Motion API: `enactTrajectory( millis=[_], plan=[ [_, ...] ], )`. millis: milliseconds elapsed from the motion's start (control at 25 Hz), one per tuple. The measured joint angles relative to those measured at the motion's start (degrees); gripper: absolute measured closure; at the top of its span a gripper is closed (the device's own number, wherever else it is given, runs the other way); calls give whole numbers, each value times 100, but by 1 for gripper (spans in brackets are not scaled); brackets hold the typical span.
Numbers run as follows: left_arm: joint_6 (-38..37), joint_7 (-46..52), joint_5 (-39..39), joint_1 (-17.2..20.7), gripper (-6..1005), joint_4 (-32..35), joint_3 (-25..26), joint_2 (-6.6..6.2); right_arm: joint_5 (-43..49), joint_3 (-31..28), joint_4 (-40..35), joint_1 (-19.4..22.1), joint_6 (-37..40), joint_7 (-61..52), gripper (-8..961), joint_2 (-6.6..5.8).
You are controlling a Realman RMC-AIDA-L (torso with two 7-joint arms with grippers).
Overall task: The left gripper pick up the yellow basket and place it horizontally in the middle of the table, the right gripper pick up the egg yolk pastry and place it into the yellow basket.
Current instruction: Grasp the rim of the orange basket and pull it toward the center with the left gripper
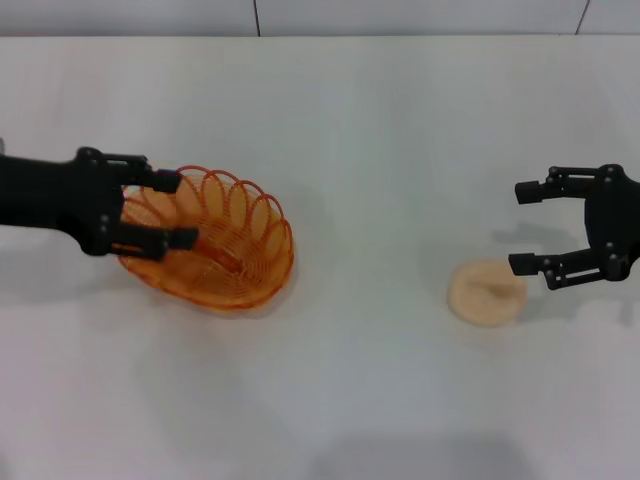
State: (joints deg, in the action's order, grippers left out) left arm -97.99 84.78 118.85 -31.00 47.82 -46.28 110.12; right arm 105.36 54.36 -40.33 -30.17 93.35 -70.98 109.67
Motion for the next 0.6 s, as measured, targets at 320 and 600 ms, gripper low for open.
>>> enactTrajectory(
  millis=[320, 600],
  plan=[
    [34, 2726, 838, 141, 215, 1355, 33, 53, 3, -5, -99, 17, -91, 4, 84, 4],
    [305, 4488, 1930, -236, 215, 1695, 40, -112, 14, -5, -115, 0, -143, 75, 84, 22]
  ],
)
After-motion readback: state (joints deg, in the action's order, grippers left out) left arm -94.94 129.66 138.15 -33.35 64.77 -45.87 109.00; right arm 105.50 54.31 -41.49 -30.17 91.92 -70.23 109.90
